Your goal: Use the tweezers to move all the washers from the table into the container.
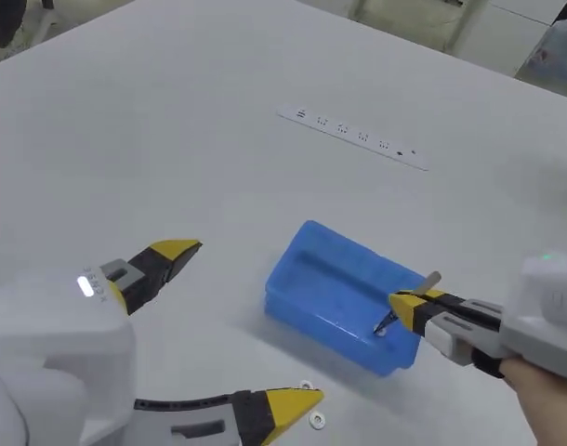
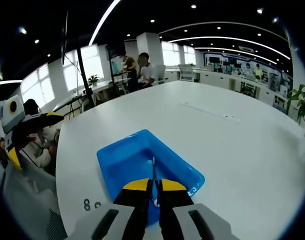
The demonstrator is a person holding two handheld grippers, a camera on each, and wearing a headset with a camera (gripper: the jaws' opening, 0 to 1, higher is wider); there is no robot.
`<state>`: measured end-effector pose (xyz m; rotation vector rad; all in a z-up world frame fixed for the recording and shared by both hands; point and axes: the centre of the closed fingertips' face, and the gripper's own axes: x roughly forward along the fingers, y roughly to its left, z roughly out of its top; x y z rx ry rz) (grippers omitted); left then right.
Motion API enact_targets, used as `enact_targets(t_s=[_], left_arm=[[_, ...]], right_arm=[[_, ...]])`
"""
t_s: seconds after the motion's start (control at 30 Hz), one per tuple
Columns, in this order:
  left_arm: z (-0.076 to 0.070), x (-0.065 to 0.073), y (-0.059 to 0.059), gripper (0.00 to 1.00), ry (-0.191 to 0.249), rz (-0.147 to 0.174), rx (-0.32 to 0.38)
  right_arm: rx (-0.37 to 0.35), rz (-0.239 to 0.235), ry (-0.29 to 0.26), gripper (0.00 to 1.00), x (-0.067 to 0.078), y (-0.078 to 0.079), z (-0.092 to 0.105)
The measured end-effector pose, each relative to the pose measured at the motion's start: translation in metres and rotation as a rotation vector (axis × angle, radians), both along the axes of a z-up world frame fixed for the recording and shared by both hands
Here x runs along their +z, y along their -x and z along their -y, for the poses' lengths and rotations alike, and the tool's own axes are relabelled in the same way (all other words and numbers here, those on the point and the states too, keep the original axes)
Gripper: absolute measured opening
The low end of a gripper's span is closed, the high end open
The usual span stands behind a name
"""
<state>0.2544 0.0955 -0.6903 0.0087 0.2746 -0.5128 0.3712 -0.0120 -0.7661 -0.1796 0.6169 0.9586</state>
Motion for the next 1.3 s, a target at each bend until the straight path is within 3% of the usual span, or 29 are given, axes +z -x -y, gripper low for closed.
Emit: enact_targets(t_s=[0.23,0.57,0.93,1.3], left_arm=[[-0.002,0.001,0.0,0.94,0.013,0.002,0.006],[0.002,0.003,0.0,0.93,0.018,0.007,-0.007],[0.005,0.002,0.001,0.93,0.011,0.008,-0.027],[0.007,0.0,0.002,0.92,0.002,0.009,-0.043]], right_arm=[[0.004,0.016,-0.025,0.03,0.006,0.001,0.002],[-0.005,0.058,-0.096,0.03,0.04,0.008,0.001],[0.038,0.093,-0.138,0.03,0.073,0.031,-0.007],[0.079,0.027,-0.167,0.03,0.063,0.067,-0.02]])
